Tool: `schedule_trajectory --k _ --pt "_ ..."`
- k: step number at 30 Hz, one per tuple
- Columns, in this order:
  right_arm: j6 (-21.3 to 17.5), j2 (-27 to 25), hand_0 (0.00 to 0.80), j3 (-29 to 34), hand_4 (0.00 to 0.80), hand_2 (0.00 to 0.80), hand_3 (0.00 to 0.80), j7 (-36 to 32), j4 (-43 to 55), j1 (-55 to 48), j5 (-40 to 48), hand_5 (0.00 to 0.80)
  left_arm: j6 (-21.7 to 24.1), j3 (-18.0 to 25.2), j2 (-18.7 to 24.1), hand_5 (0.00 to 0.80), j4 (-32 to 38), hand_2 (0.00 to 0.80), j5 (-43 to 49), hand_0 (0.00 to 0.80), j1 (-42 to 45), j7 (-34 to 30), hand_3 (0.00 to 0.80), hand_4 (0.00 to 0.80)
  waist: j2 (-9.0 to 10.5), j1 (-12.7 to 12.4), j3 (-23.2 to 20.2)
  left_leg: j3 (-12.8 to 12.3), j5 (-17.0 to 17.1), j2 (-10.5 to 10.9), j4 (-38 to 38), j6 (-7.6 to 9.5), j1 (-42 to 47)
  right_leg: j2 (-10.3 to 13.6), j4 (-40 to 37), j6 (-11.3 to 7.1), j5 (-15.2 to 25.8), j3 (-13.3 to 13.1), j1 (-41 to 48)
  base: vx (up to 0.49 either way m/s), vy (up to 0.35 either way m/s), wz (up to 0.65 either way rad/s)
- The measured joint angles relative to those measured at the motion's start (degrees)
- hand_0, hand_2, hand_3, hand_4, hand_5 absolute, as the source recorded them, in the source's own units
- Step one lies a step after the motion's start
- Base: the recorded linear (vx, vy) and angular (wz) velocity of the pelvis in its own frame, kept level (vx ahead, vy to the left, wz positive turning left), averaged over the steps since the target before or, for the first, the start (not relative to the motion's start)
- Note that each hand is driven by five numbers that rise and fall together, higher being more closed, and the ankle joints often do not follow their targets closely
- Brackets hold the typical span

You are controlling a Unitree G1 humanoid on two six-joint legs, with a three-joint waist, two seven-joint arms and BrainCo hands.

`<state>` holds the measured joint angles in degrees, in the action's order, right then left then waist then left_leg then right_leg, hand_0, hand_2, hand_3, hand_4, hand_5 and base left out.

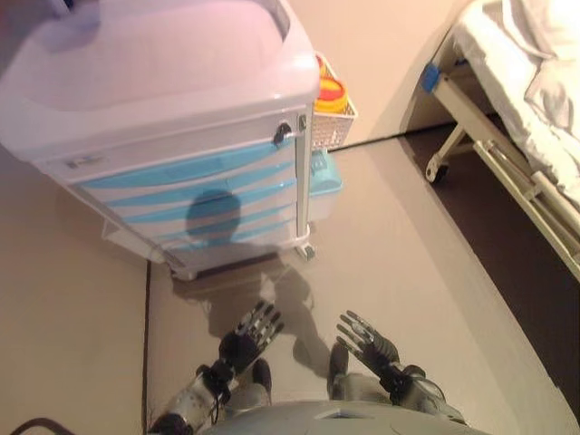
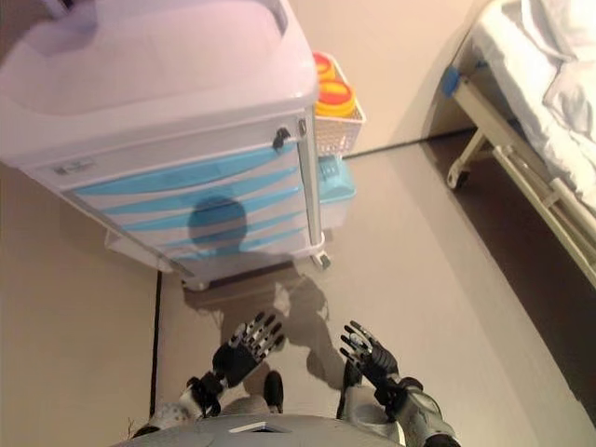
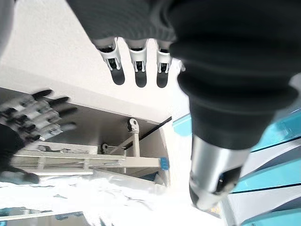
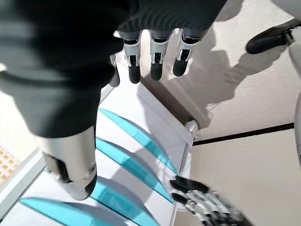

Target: Open the drawer and pick up the medicine

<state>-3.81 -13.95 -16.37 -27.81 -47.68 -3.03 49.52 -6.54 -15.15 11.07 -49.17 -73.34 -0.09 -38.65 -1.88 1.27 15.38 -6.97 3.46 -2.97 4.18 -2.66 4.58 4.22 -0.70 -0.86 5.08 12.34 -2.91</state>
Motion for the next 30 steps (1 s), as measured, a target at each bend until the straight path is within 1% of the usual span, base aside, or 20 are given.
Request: schedule_trajectory --k 2,6,9,11,15,17,19,22,25,26,30 --pt "0.0 -0.6 0.0 -0.1 0.0 0.0 0.0 0.0 0.5 1.1 0.0 0.0 1.2 0.3 -0.6 0.0 0.0 0.0 -2.1 0.0 -2.0 0.1 0.0 0.0 -0.21 0.5 2.3 -0.5 -0.3 0.5 -1.3 0.29 -1.1 0.1 1.5 0.01 0.0 -0.7 -1.6 -0.021 0.089 -0.13" --pt "0.0 -1.3 0.0 -0.1 0.0 0.0 0.0 0.1 1.3 2.4 0.0 0.0 3.4 1.6 -1.1 0.0 0.0 0.0 -5.5 0.0 -6.0 0.7 0.0 0.0 0.31 1.2 6.0 -1.5 -1.1 1.1 -3.9 0.7 -3.4 0.8 3.6 0.01 0.0 -2.2 -4.1 -0.006 0.091 -0.13" --pt "0.0 -1.6 0.0 -0.2 0.0 0.0 0.0 0.2 1.7 2.9 -0.1 0.0 4.6 2.1 -1.2 0.0 0.1 0.0 -8.3 0.0 -8.5 1.1 0.0 0.0 1.1 2.3 7.6 -2.3 -1.6 1.4 -5.4 0.99 -4.9 1.2 5.1 -0.14 -0.1 -3.0 -6.2 -0.029 0.077 -0.14" --pt "-0.1 -1.7 0.0 -0.1 0.0 0.0 0.0 0.1 2.8 3.6 0.0 0.0 5.6 2.8 -1.1 0.0 0.1 0.0 -10.7 0.0 -10.0 1.2 0.0 0.0 1.87 2.4 9.7 -3.2 -2.5 1.5 -7.7 1.22 -6.2 1.5 6.3 -0.15 -0.1 -4.0 -7.4 -0.029 0.073 -0.2" --pt "-1.0 -1.8 0.0 -0.1 0.0 0.0 0.0 0.1 4.2 4.9 0.0 0.0 5.7 4.0 -1.4 0.0 0.1 0.0 -17.3 0.0 -13.8 1.0 0.0 0.0 3.0 3.7 12.2 -3.6 -4.7 1.5 -13.2 1.77 -10.3 2.0 8.8 -0.15 -0.1 -5.1 -10.3 -0.01 0.058 -0.08" --pt "-1.4 -1.8 0.0 -0.1 0.0 0.0 0.0 0.1 4.1 5.5 0.0 0.0 5.8 5.1 -1.5 0.0 0.1 0.0 -20.1 0.0 -15.0 0.6 0.0 0.0 3.49 3.8 13.0 -4.2 -6.0 1.2 -15.9 1.6 -12.2 2.1 9.8 -0.19 -0.2 -5.6 -11.7 -0.014 0.048 -0.12" --pt "-2.0 -1.9 0.0 -0.1 0.0 0.0 0.0 0.1 4.1 6.1 0.7 0.0 6.0 6.2 -1.7 0.0 0.1 0.0 -23.6 0.0 -16.2 -0.2 0.0 0.0 3.82 4.0 13.7 -4.2 -7.2 1.0 -18.7 1.71 -14.3 2.2 10.9 -0.21 -0.2 -5.8 -13.1 -0.014 0.043 -0.03" --pt "-2.7 -2.5 0.0 -0.1 0.0 0.0 0.0 0.0 4.6 6.7 1.1 0.0 6.7 8.5 -2.3 0.0 0.0 0.0 -28.1 0.0 -18.2 -1.8 0.0 0.0 4.04 4.4 14.7 -4.1 -8.8 0.6 -23.2 2.14 -17.9 2.3 12.7 -0.3 -0.2 -6.1 -15.4 -0.001 0.011 -0.01" --pt "-3.0 -3.0 0.0 -0.1 0.0 0.0 0.0 0.0 4.6 6.9 1.2 0.0 6.8 10.0 -2.5 0.0 -0.1 0.0 -31.5 0.0 -19.3 -2.7 0.0 0.0 4.21 4.6 14.8 -4.1 -10.6 0.0 -27.1 2.51 -20.5 2.3 14.0 -0.5 -0.5 -6.7 -17.1 0.005 0.004 -0.02" --pt "-3.2 -3.0 0.0 -0.2 0.0 0.0 0.0 -0.1 4.8 6.9 1.3 0.0 6.8 10.7 -2.5 0.0 -0.1 0.0 -32.2 0.0 -19.8 -3.3 0.0 0.0 4.31 4.8 14.9 -4.1 -11.0 0.0 -28.2 2.7 -21.4 2.3 14.3 -0.43 -0.6 -6.9 -17.7 0.0 0.0 0.0" --pt "-3.7 -3.1 0.0 -0.2 0.0 0.0 0.0 -0.1 5.3 7.3 3.5 0.0 7.3 13.5 -1.9 0.0 -1.1 0.0 -35.4 0.0 -23.4 -4.3 0.0 0.0 4.74 5.2 15.1 -3.8 -11.8 0.0 -31.2 3.45 -25.3 2.4 15.5 -1.12 -0.4 -7.5 -20.9 0.075 0.018 0.02"
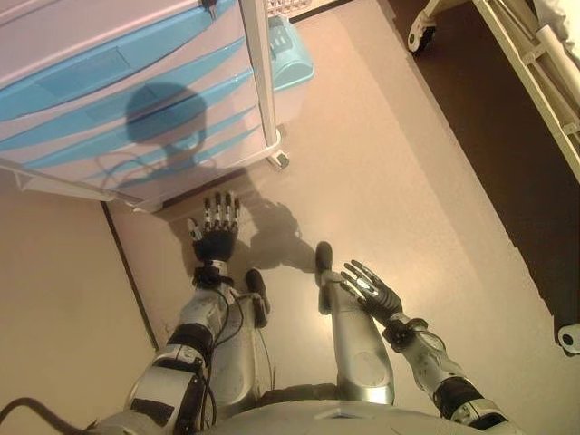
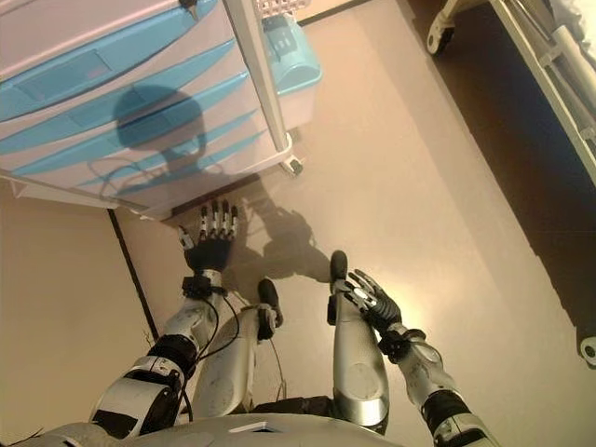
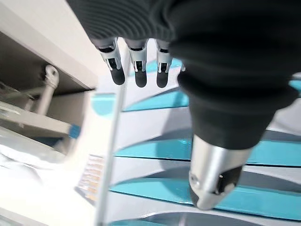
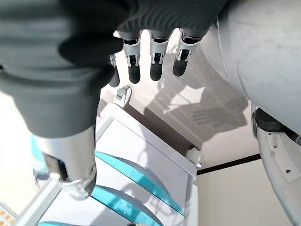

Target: Open the drawer and pick up the medicine

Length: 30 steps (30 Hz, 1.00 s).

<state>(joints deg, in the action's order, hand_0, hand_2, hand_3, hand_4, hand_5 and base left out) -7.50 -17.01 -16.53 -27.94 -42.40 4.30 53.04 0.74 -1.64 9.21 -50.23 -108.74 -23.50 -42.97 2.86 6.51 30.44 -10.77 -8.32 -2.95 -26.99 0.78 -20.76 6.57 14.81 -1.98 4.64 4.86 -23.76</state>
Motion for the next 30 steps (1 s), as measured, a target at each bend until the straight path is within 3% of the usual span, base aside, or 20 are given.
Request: schedule_trajectory --k 10,20,30 --pt "0.1 -0.4 0.0 -0.5 0.0 0.0 0.0 -0.1 1.2 0.3 1.0 0.0 2.0 4.2 3.4 0.0 -1.1 0.0 -3.8 0.0 -1.9 -1.0 0.0 0.0 0.44 0.5 0.2 -0.1 -1.7 0.2 -4.1 1.25 -3.3 0.3 3.4 -0.93 -0.7 -1.3 -3.0 0.01 0.012 0.0" --pt "0.3 -1.0 0.0 -0.5 0.0 0.0 0.0 -0.3 2.1 0.1 1.0 0.0 3.1 4.9 5.4 0.0 0.0 0.0 -3.8 0.0 -2.2 -3.9 0.0 0.0 0.41 0.5 0.2 -0.1 -1.8 0.5 -4.1 1.58 -3.3 1.1 4.5 -1.47 -1.6 -1.3 -3.3 -0.022 0.019 0.01" --pt "0.9 -2.5 0.0 -1.9 0.0 0.0 0.0 0.2 4.5 -0.2 1.0 0.0 3.3 4.6 9.5 0.0 4.3 0.0 -3.7 0.0 -3.1 -4.1 0.0 0.0 0.04 0.6 0.4 -0.2 -1.5 0.3 -3.5 1.18 -3.7 0.8 4.7 -0.79 -1.6 -1.3 -4.2 0.003 0.005 -0.01"
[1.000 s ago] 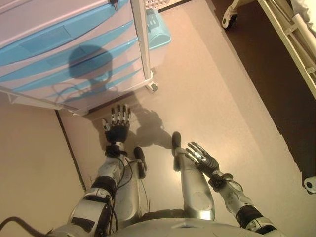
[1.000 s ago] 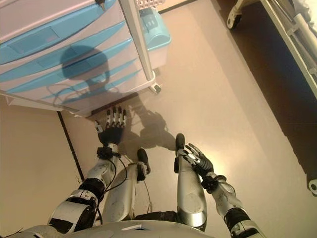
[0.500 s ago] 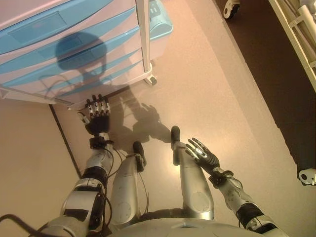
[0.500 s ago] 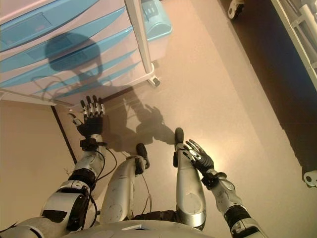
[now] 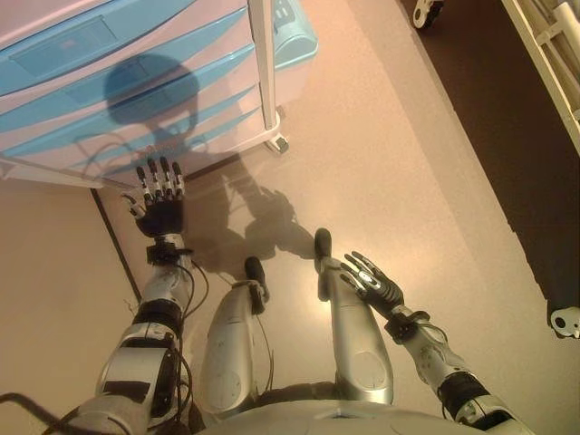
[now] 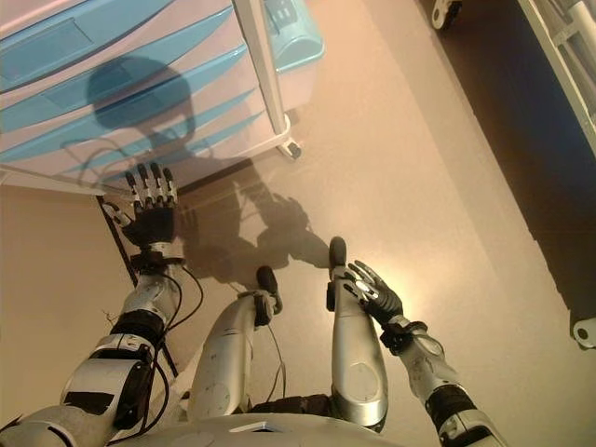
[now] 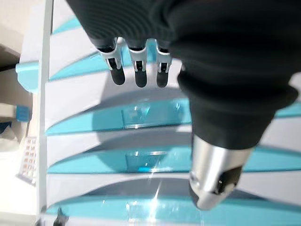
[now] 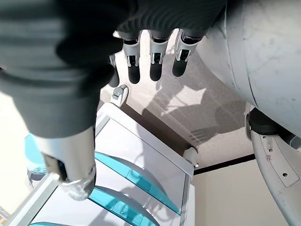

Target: Open the drawer and pick up the medicine

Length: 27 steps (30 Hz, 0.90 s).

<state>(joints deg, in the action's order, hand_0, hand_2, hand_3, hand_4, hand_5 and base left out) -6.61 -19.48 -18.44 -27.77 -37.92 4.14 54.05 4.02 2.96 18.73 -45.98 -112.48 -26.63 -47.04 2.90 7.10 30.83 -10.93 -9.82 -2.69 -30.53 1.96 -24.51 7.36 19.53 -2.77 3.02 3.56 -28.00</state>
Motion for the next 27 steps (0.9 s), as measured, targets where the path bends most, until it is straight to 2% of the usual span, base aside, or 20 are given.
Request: schedule_trajectory --k 6,15,27 --pt "0.0 -0.4 0.0 0.0 0.0 0.0 0.0 0.0 0.2 0.0 0.0 0.0 0.0 0.0 1.1 0.0 0.9 0.0 -0.1 0.0 -2.7 1.1 0.0 0.0 -0.42 0.1 0.2 -0.1 -0.1 0.0 0.0 -0.47 -0.1 0.1 0.8 0.06 -0.4 -0.1 -0.5 0.047 0.015 0.0" --pt "0.0 -2.1 0.0 0.0 0.0 0.0 0.0 -0.2 0.1 0.1 0.0 0.0 -0.1 0.0 7.3 0.0 -0.6 0.0 -0.1 0.0 -9.3 6.9 0.0 0.0 -0.61 1.2 0.3 -0.1 -0.1 -0.1 -0.1 -0.68 -0.1 0.1 1.4 0.25 -0.8 -0.1 -0.8 0.009 0.014 0.0" --pt "-0.1 -3.4 0.0 -0.1 0.0 0.0 0.0 -0.2 0.1 0.1 0.0 0.0 -1.4 -0.9 8.2 0.0 -5.5 0.0 -0.1 0.0 -14.1 11.7 0.0 0.0 -1.08 1.8 0.6 -0.2 0.2 0.0 -0.2 -0.34 -1.3 0.1 1.9 0.55 -0.6 -0.4 -2.2 0.018 0.024 0.0"
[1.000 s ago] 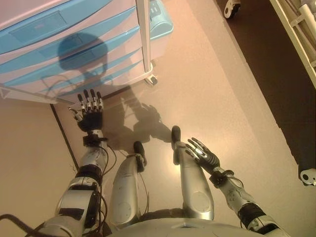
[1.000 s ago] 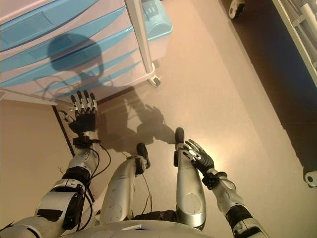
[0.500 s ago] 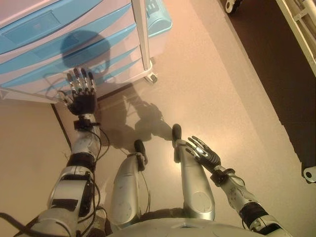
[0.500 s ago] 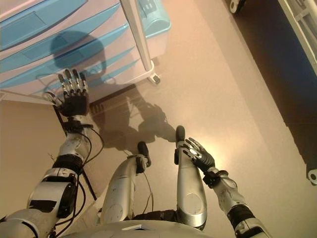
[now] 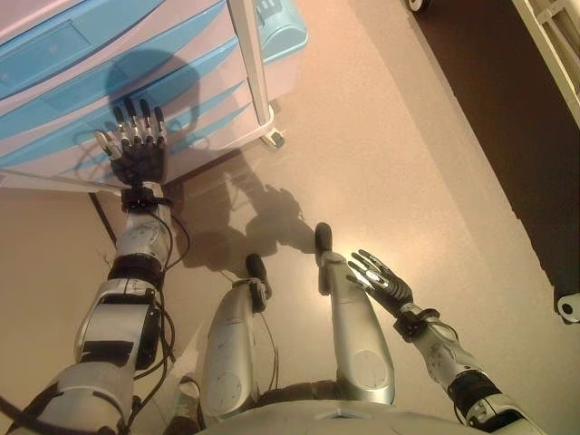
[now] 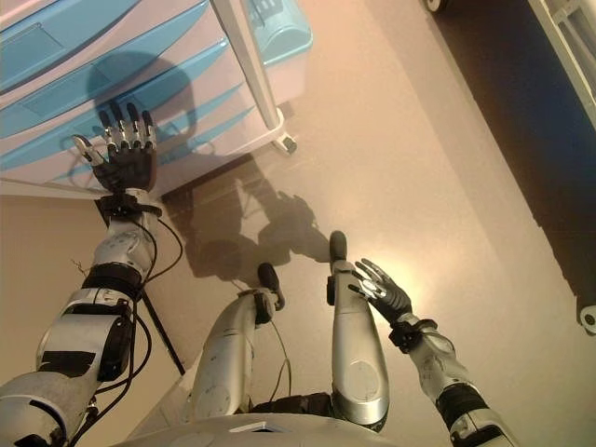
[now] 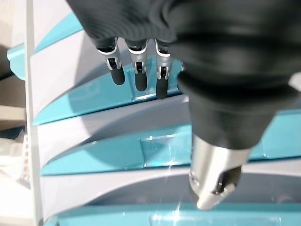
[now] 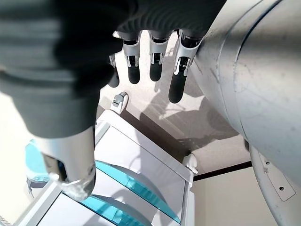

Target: Open the drawer and pick up the medicine

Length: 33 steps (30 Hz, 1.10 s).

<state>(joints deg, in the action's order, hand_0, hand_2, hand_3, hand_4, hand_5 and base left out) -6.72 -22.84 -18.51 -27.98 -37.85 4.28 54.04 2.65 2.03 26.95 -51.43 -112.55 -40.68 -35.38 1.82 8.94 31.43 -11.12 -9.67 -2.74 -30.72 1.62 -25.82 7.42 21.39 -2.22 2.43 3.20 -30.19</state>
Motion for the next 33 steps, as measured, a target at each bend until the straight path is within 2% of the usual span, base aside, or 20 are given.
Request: schedule_trajectory --k 9,22,29,33 --pt "-0.3 -1.3 0.0 0.0 0.0 0.0 0.0 -0.1 0.1 0.0 0.0 0.0 -0.3 -0.4 0.7 0.0 -0.2 0.0 0.0 0.0 -0.8 -0.5 0.0 0.0 0.0 0.4 0.0 0.0 -0.2 -0.1 -1.2 -0.35 -2.3 -0.1 1.0 -0.16 -0.2 -0.3 -2.3 -0.001 0.0 0.0" --pt "-0.6 -1.7 0.0 0.0 0.0 0.0 0.0 0.2 0.5 0.2 1.0 0.0 -2.5 -0.6 -4.6 0.0 -3.5 0.0 0.0 0.0 1.9 -3.3 0.0 0.0 0.04 0.0 0.0 0.6 -0.5 -0.1 -3.3 -0.37 -5.8 -0.1 2.3 0.0 -0.4 0.5 -5.0 -0.016 -0.01 0.02" --pt "-0.8 -2.4 0.0 -0.4 0.0 0.0 0.0 0.9 2.3 0.3 1.7 0.0 -2.5 -0.6 -7.1 0.0 -3.5 0.0 0.0 0.0 3.2 -5.6 0.0 0.0 0.09 -0.8 0.0 1.7 -1.2 -0.2 -6.8 -0.19 -8.9 0.1 6.3 0.16 -1.6 0.6 -8.0 -0.024 -0.013 0.05" --pt "-0.7 -2.5 0.0 -0.4 0.0 0.0 0.0 1.4 3.0 0.5 2.4 0.0 -2.4 0.1 -7.2 0.0 -3.5 0.0 0.0 0.0 3.9 -6.6 0.0 0.0 0.1 -0.9 0.0 2.1 -1.4 -0.1 -8.1 -0.04 -10.1 0.2 7.9 0.19 -2.1 0.5 -9.4 -0.008 0.02 0.05"
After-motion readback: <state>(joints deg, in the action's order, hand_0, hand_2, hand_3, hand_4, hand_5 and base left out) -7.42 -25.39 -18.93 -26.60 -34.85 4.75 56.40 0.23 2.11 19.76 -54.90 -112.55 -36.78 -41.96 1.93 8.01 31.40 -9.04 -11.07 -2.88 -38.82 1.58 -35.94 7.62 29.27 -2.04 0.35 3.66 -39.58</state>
